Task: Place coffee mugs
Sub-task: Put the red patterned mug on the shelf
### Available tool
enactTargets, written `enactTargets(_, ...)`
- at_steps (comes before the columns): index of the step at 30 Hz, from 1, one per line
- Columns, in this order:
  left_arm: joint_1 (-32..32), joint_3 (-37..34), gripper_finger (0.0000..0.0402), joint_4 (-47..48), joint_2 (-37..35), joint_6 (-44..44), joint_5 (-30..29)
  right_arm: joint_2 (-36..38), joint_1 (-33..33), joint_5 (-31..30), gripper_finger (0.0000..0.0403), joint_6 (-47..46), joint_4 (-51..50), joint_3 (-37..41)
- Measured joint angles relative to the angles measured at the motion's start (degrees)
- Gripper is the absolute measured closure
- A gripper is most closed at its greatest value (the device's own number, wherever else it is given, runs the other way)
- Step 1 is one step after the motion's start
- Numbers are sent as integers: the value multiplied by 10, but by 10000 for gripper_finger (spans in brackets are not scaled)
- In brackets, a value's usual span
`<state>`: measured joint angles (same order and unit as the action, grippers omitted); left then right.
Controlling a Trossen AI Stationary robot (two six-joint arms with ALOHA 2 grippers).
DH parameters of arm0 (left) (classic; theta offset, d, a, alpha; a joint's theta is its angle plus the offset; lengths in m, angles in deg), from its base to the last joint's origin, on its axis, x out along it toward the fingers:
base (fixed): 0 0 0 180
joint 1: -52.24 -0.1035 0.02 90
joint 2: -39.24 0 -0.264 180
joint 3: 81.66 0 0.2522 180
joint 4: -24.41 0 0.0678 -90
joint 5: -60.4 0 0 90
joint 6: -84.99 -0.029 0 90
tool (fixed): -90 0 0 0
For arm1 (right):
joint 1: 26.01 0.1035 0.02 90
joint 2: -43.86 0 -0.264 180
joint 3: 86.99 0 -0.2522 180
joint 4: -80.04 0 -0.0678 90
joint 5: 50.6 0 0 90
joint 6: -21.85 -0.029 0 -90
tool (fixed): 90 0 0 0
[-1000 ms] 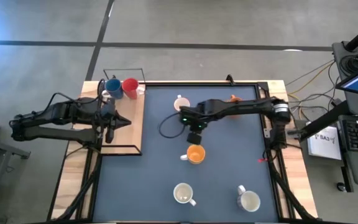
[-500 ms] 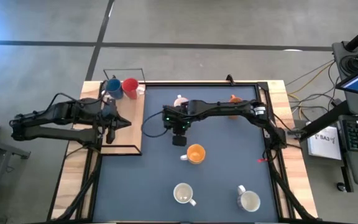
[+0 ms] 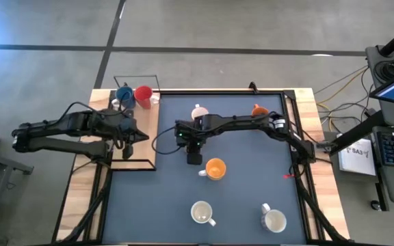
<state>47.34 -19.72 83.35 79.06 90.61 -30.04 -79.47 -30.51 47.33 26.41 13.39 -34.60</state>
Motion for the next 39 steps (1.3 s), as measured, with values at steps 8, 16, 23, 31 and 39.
enactTargets(8, 0, 0, 384, -17, 34, -20, 11, 56, 3, 0, 271, -10, -16, -1)
enactTargets(16, 0, 0, 310, -45, 114, -39, 27, 129, 5, -6, 265, -50, -80, 14)
enactTargets(23, 1, 0, 271, -120, 182, -130, 42, 203, 12, -24, 268, -111, -93, 109)
enactTargets(31, 3, 0, 273, -222, 273, -197, 26, 299, 22, -56, 262, -193, -58, 274)
enactTargets(39, 3, 0, 274, -274, 355, -235, 24, 362, 24, -56, 263, -248, -23, 387)
